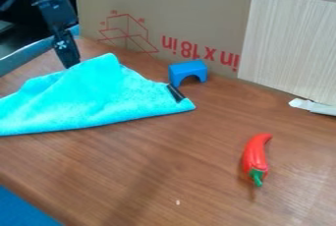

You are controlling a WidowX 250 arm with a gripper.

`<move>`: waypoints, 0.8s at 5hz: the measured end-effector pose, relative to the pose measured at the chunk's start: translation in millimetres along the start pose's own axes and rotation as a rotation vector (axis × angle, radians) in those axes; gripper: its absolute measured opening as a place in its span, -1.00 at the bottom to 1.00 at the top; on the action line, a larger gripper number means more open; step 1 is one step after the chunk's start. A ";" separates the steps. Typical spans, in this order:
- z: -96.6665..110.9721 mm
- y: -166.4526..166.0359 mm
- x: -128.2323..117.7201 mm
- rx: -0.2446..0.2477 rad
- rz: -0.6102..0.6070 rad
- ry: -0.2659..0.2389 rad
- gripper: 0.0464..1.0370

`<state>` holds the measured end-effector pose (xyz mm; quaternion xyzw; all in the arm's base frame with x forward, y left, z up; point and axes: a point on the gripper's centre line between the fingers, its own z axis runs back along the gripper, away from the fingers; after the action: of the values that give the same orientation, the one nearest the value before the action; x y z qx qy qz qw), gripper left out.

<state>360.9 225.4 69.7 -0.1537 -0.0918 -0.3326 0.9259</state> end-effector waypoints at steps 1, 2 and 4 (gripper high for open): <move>0.8 -0.2 -1.4 0.000 0.001 0.006 0.92; -3.8 -1.9 -2.8 -0.027 0.001 0.013 0.92; -12.3 -6.3 -6.6 -0.136 -0.038 0.022 0.92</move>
<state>352.6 220.4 57.8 -0.2107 -0.0617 -0.3572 0.9079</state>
